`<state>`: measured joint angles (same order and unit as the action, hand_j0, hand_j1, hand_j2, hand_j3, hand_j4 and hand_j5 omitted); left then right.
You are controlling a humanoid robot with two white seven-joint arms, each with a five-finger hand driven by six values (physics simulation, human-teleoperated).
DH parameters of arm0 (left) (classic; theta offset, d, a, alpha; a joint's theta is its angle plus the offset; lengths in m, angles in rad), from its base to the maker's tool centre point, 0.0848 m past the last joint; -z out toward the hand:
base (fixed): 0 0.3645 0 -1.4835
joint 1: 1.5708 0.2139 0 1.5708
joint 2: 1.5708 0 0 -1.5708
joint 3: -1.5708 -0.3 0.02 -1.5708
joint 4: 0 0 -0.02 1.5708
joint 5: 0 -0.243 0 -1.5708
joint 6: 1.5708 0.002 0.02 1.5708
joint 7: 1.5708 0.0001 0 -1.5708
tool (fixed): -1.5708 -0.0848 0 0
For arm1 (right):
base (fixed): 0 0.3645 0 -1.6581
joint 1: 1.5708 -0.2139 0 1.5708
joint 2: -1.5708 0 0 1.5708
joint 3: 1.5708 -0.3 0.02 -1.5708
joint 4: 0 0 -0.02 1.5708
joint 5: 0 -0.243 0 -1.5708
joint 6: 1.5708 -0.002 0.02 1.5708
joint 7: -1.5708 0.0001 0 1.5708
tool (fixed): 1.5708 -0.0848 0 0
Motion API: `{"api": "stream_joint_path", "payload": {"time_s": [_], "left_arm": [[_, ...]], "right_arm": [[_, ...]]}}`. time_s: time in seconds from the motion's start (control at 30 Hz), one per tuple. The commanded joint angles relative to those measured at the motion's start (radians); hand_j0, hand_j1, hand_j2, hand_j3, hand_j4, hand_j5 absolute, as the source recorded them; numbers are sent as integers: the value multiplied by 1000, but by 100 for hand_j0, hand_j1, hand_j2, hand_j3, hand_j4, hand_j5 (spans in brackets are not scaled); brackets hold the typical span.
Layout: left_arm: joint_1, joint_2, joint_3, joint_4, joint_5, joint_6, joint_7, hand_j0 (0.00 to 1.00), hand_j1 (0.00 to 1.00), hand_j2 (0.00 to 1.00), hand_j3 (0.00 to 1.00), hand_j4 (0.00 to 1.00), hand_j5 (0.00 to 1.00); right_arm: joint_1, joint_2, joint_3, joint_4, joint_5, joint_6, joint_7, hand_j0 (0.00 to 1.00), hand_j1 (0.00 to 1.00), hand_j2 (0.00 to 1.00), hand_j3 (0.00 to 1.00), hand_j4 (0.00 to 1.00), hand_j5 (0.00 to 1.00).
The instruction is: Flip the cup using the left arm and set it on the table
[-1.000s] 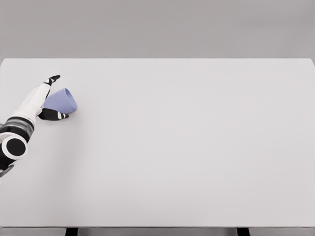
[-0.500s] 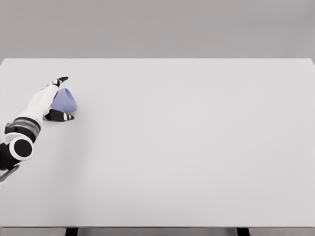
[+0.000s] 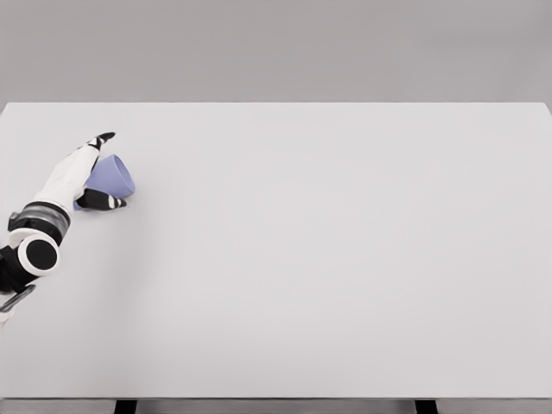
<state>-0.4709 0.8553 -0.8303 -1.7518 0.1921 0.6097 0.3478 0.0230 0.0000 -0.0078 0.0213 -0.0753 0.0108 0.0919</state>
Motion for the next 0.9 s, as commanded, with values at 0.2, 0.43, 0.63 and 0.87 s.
{"api": "stream_joint_path", "payload": {"time_s": [0.2, 0.43, 0.63, 0.87], "left_arm": [[-9, -29, -1, 54, -10, 1, 0, 100, 100, 100, 100, 100, 100], [-14, -59, -9, 75, -14, 1, 0, 100, 100, 100, 100, 100, 100], [-14, -62, -15, 80, -14, 1, 0, 100, 100, 100, 100, 100, 100], [-15, -65, -15, 100, -14, 1, 0, 100, 100, 100, 100, 100, 100]], "right_arm": [[2, 0, 0, 0, 0, 0, 0, 100, 100, 100, 100, 100, 100], [0, 0, 0, 0, 0, 0, 0, 100, 100, 100, 100, 100, 100], [2, 0, 0, 0, 0, 0, 0, 100, 100, 100, 100, 100, 100], [2, 0, 0, 0, 0, 0, 0, 100, 100, 100, 100, 100, 100]]}}
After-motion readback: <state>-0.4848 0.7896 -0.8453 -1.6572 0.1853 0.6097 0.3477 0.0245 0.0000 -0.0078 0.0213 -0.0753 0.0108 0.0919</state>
